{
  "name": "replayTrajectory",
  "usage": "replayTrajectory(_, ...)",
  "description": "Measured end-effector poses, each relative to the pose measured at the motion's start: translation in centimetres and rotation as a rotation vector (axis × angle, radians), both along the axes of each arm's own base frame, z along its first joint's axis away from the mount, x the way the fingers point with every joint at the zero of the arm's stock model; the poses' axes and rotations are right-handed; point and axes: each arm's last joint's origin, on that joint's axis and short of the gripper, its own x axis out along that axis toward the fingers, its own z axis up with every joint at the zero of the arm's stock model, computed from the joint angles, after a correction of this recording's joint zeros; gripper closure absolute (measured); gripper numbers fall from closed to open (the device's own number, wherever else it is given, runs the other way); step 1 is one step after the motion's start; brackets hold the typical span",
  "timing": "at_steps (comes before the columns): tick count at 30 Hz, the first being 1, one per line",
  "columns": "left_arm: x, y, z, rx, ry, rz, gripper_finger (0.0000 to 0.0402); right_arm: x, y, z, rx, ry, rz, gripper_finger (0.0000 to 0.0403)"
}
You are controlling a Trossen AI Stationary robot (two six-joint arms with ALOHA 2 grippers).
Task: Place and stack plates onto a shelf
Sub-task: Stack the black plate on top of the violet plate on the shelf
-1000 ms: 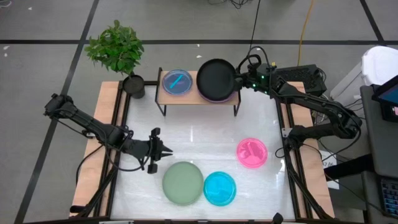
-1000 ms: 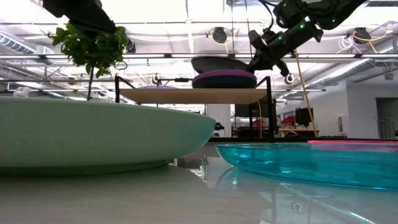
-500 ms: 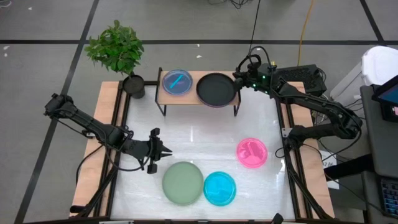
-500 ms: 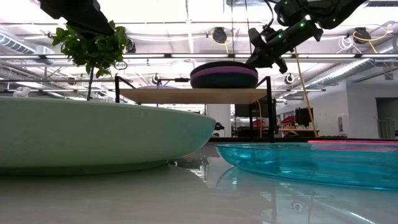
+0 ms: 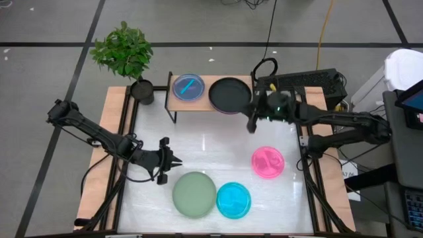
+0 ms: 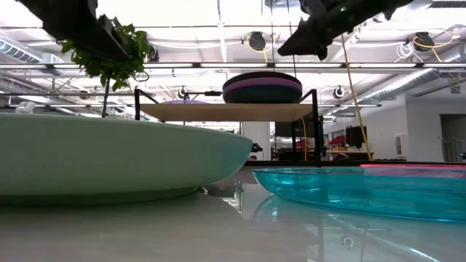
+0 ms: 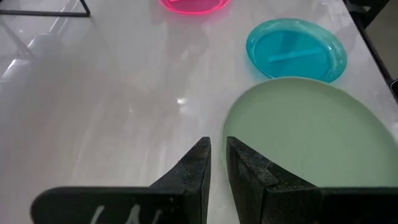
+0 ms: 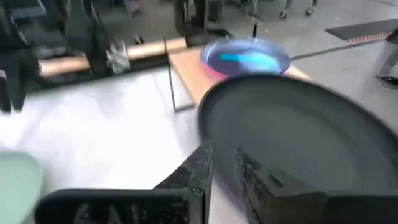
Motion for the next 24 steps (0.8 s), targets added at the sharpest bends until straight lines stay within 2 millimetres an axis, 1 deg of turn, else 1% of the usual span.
replayTrajectory(4, -0.1, 0.3, -1.2, 0.001, 0.002, 0.016, 0.0344, 0.8, 2.2, -1.0, -0.073, 0.092, -0.032, 0.038)
replayTrajectory(6, -0.2, 0.4, -1.4, -0.012, 0.009, 0.032, 0.0344, 1.3, 3.2, -1.3, -0.092, 0.099, -0.012, 0.0393)
replayTrajectory(10, -0.3, 0.4, -1.7, -0.028, 0.018, 0.047, 0.0344, 2.1, 4.3, -2.1, -0.112, 0.136, -0.005, 0.04)
replayTrajectory(16, -0.3, 0.4, -1.6, -0.032, 0.013, 0.049, 0.0344, 3.4, 4.0, -3.8, -0.14, 0.201, -0.067, 0.0402)
replayTrajectory(24, -0.4, 0.2, -1.6, -0.034, 0.013, 0.039, 0.0344, 4.1, 3.2, -5.0, -0.188, 0.259, -0.145, 0.0402)
